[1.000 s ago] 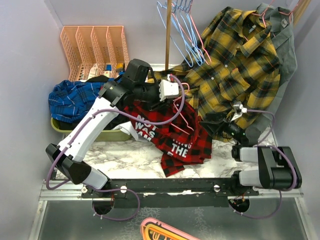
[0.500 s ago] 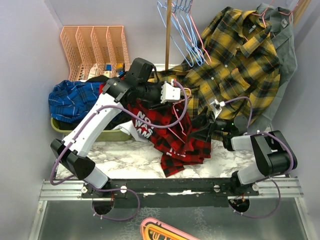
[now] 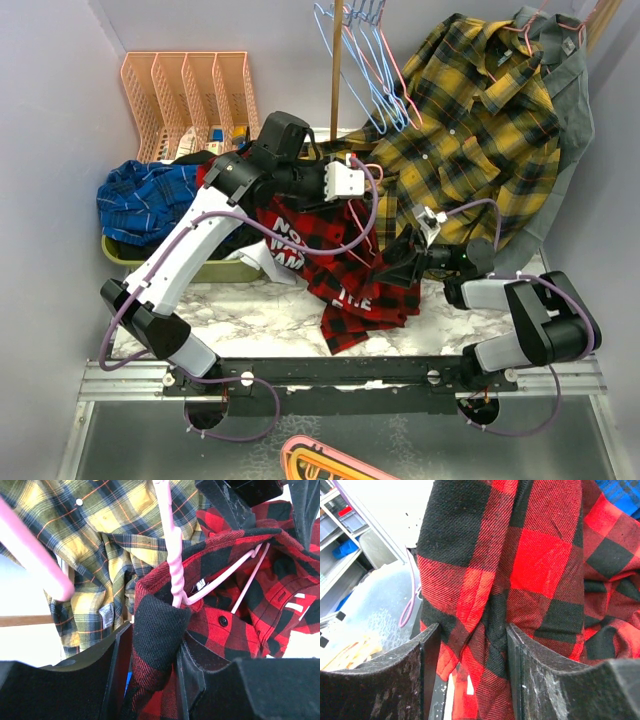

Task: Place the shirt on the hanger

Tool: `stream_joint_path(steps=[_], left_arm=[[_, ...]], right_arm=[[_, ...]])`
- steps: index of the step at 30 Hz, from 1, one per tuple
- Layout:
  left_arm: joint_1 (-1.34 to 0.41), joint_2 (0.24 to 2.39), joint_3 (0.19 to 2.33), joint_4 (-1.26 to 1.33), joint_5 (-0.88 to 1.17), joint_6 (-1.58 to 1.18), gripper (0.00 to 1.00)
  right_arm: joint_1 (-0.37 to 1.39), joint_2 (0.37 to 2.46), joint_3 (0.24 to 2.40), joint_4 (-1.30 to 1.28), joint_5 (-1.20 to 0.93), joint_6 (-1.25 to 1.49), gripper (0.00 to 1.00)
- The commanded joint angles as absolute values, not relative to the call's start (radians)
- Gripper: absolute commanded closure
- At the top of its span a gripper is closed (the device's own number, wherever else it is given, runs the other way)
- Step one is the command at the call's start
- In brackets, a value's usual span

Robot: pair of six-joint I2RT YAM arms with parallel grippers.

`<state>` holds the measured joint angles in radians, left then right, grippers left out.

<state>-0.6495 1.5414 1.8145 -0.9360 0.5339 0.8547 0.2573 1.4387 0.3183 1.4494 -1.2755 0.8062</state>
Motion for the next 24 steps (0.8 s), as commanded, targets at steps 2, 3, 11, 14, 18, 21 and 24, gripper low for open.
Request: stream_joint_path(steps=[2,3,11,14,18,21,24], left_arm=[[-0.668,1.533,1.832,-0.868,0.524,0.780,1.00],[-0.678,1.532,1.831,-0.861,0.527,0.761,1.00],[-0.723,1.538,1.802,-0.758,0.521,0.615,1.00],[-0.724,1.545,1.806,-0.745,0.520,0.597,1.00],[-0.724,1.552,1.818,-0.739,0.530,0.581,1.00],[-0.723,1.554,1.830,-0.734,0.529,0.571,1.00],[-0.723,1.553,1.841,-0.728,0.519,0.557,1.00]], right_arm=[[0.268,1.436,0.334,1.754,-1.192,0.788,0.51],[0.270,1.435,0.341,1.744,-1.174,0.789,0.54],[0.378,1.274,0.461,1.272,-1.041,0.568,0.70],[0.403,1.208,0.498,1.141,-0.994,0.502,0.70],[0.406,1.162,0.518,1.085,-0.968,0.481,0.81],[0.406,1.151,0.523,1.045,-0.972,0.469,0.87],[0.407,1.150,0.511,1.032,-0.974,0.468,0.86]])
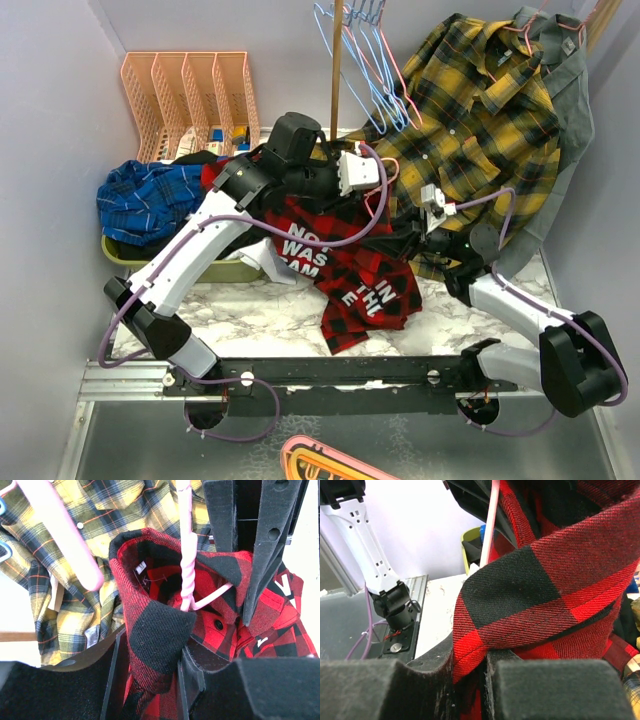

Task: Place the shirt on the hanger

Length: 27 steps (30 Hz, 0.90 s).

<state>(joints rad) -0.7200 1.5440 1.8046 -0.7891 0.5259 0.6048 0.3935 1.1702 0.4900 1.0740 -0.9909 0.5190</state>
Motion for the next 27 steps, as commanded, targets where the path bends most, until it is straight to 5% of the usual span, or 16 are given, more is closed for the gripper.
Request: stream_joint_path(steps=[1,5,13,17,21,27], left_arm=[[-0.723,1.552,1.843,-0.727,0.517,0.551,1.00],[-0.723,1.544,1.836,-0.724,0.525,0.536,1.00],[-0.720,1.535,1.815,-0.720,0.521,0.519,1.00],[-0.716,1.535,1.824,-0.754,0.518,0.531,0.61],[-0.704,1.525,1.840,-0.805,0.480,0.564,0.06],[-0.632,1.481,1.807,-0.822,0.333,0.577,0.01]], right_arm=[[0.408,1.153,0.509,1.027,-0.974,0.468,0.86],[0.407,1.152,0.497,1.035,-0.965,0.474,0.98],[0.411,1.001,0.598,0.556,-0.765,0.517,0.99],[0.411,0.871,0.563,0.492,-0.713,0.501,0.99],[0.411,0.765,0.544,0.372,-0.655,0.436,0.99],[0.411,0.665,0.530,0.216,-0.598,0.369,0.99]])
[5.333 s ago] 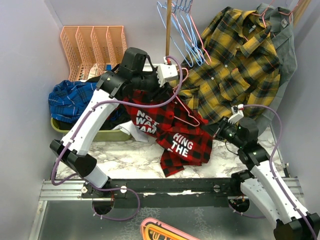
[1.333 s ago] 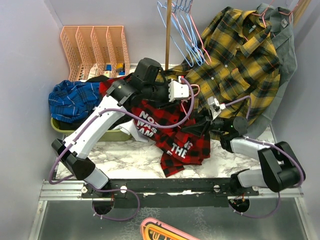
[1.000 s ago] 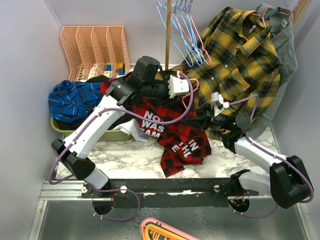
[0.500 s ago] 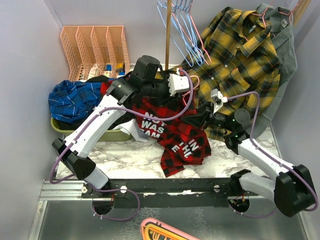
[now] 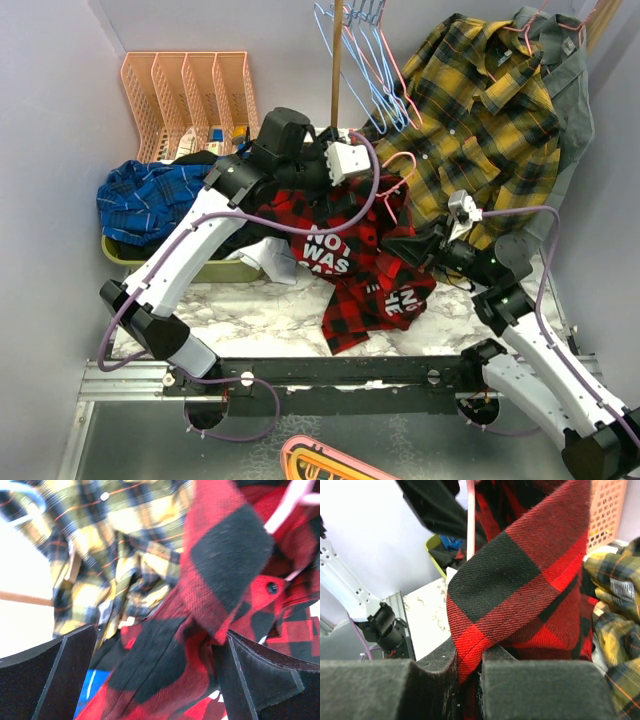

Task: Place the shirt on the hanger

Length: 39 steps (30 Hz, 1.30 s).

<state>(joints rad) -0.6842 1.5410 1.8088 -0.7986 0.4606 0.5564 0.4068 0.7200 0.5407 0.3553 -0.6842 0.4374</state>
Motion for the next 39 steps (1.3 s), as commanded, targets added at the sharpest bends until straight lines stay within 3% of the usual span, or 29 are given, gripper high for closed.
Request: stream_joint_path(steps=[1,12,16,24,31,39], left_arm=[[-0.612,1.471,1.798,-0.828,0.317,0.588,0.01],[-0.381,1.439,1.729,-0.873,0.316,0.705,0.01],[-0.276,1.446,1.703,-0.916,0.456,0.743,0.01],[-0.272,1.445,1.797,-1.198,0.747,0.872,0.01],[-0.286,1.397,1.847,-1.095,0.836,0.562,0.01],[-0.274,1.418,2.056,-0.902,0.453,0.023,0.01]], right_arm=[[0.411,0.651,0.529,0.191,-0.592,0.364,0.99],[0.411,0.538,0.593,-0.021,-0.606,0.358,0.99],[0.411,0.507,0.619,-0.063,-0.617,0.371,0.99],[0.411,0.535,0.704,-0.177,-0.526,0.373,0.99],[0.411,0.532,0.705,-0.241,-0.450,0.453,0.99],[0.411,0.444,0.641,-0.302,-0.221,0.586,0.99]])
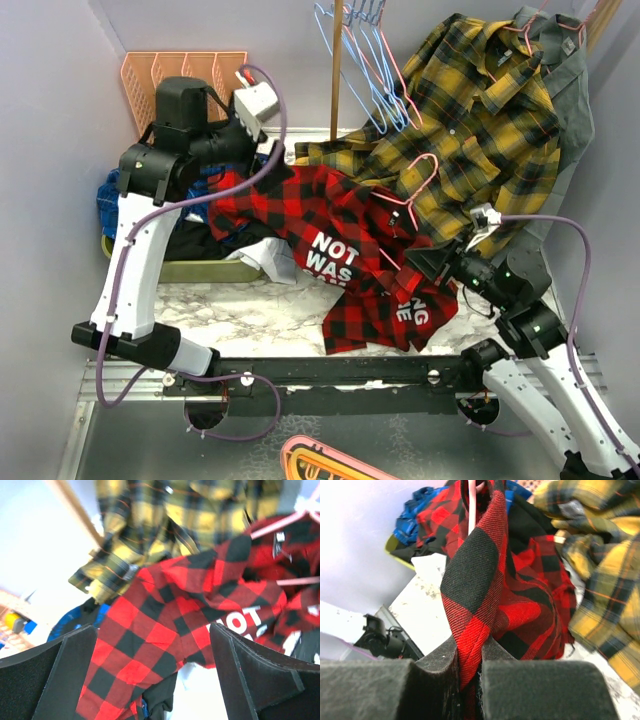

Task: Place the shirt on the hanger

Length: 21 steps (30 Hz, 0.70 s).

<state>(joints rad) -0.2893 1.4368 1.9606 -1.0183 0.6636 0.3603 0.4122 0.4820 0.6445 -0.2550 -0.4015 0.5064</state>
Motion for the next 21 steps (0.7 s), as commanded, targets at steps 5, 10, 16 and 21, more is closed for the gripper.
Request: stream_joint_path(steps=[5,10,16,21], left_arm=[[-0.234,1.411,2.065,-0.897,0.363,-0.019,0.01],[-0.118,1.387,1.980,-0.875,0.501,-0.042,0.01],[-0.073,1.361,1.944,-0.883,0.468,-0.008,0.01],[-0.050,1.331,1.895,-0.881,0.467,0.002,0.01]], right_arm=[[0.411,0.540,0.683,-0.446,-0.052,0.577,0.99],[0.411,0.667,0.738,-0.405,0.143,0.517,0.99],[0.401,0.917,0.923,-0.310,0.270,0.337,0.99],[0.319,1.094,1.056,-0.262,0.225,0.288,0.99]])
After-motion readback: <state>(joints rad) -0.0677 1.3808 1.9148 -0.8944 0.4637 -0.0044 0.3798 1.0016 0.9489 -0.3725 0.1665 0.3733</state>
